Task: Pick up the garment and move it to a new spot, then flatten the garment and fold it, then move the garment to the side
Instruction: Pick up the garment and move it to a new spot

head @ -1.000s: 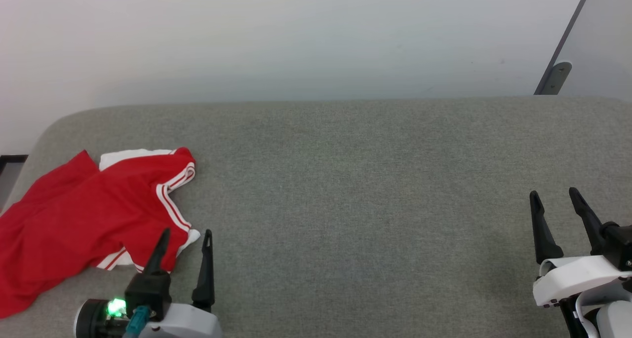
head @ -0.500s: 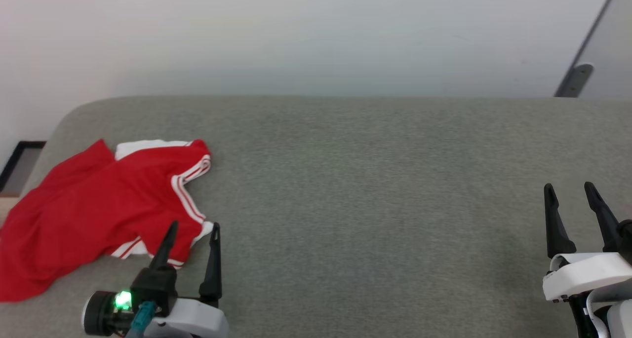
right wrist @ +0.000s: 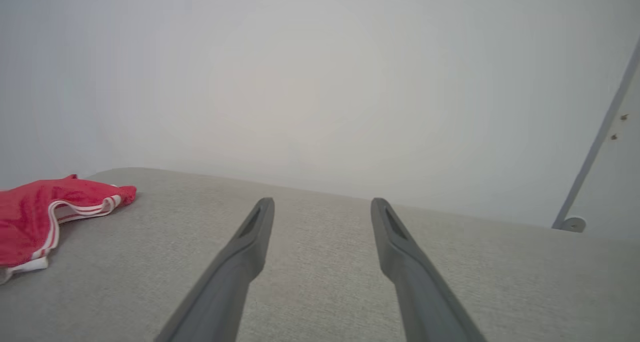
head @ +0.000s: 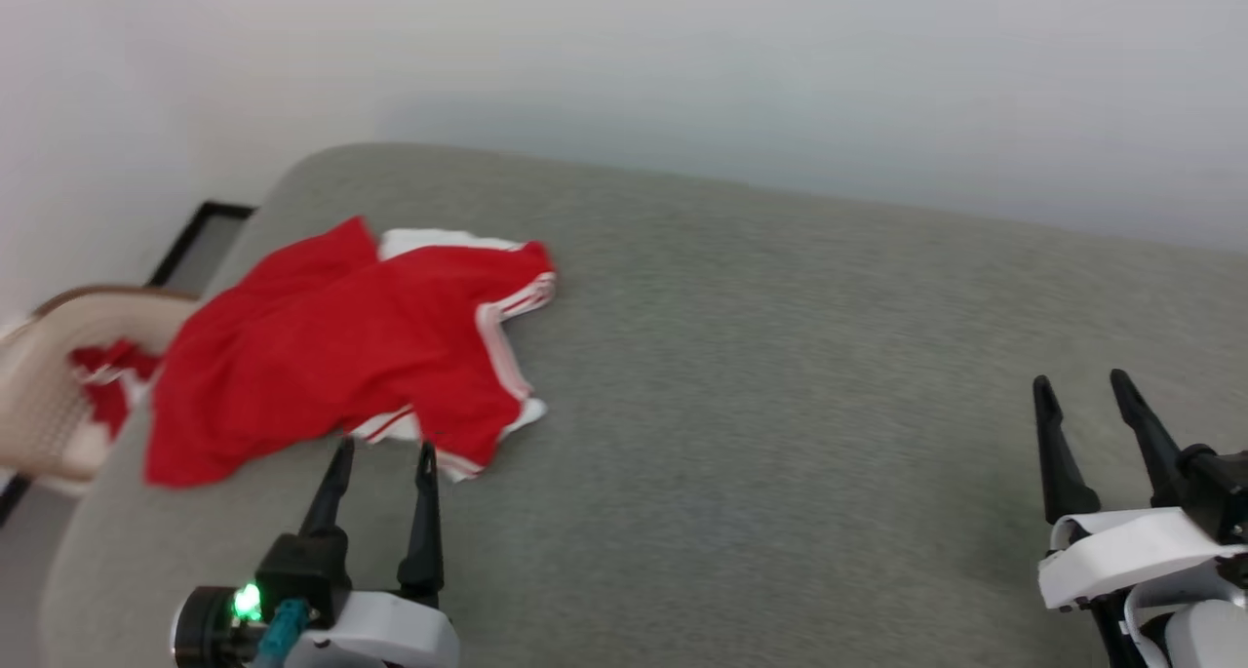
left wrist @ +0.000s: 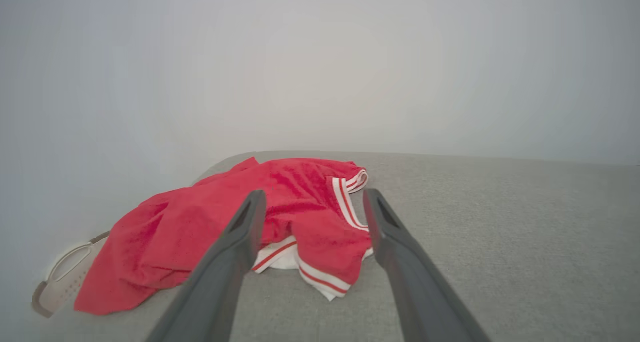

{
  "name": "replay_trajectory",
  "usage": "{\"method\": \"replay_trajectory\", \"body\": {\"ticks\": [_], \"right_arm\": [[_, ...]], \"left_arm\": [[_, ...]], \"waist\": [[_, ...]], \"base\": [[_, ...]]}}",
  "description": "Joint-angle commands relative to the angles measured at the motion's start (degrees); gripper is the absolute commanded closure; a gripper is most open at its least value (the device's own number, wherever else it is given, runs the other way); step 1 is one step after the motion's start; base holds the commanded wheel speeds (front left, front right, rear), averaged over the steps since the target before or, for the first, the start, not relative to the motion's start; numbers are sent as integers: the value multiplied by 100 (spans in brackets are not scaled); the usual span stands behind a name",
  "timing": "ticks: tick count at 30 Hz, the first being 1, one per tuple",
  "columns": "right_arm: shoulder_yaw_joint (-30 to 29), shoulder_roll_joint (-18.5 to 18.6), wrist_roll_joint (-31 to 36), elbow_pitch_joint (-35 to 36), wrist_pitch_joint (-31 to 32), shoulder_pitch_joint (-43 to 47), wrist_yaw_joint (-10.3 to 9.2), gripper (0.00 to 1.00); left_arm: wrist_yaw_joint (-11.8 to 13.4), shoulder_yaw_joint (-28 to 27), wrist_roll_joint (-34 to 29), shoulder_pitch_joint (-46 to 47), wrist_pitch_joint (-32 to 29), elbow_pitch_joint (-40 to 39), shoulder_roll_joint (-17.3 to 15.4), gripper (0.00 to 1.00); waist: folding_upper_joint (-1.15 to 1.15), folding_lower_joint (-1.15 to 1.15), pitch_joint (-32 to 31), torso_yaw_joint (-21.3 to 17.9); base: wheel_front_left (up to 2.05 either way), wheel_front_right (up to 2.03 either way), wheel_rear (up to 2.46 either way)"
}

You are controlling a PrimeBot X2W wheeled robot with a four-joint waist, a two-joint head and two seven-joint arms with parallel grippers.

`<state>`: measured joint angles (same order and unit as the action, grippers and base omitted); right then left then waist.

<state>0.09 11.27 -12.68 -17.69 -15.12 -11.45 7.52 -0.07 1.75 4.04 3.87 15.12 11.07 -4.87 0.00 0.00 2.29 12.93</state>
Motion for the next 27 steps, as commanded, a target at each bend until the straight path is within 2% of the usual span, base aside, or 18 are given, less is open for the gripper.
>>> {"method": "replay_trajectory", "body": {"ticks": [1,12,22,27], "right_arm": [[14,-12,-51,17,-3,-24,-6,0],[529,-31,-115,-19,-3,-75,-6,0],[1454,-50,-285,-256,-3,-650,-6,0],[1619,-55,-363,-317,-3,-774,-6,0]], "left_arm": [[11,-6,21,-54,5,-18,29,0],[117,-83,103,-257,4,-73,155,0],[454,-296,380,-568,5,-559,199,0],[562,-249,504,-662,5,-676,196,0]], "waist": [[0,0,7,585],[0,0,61,1694],[0,0,298,1849],[0,0,344,1852]], "base": [[0,0,0],[0,0,0],[0,0,0],[0,0,0]]}}
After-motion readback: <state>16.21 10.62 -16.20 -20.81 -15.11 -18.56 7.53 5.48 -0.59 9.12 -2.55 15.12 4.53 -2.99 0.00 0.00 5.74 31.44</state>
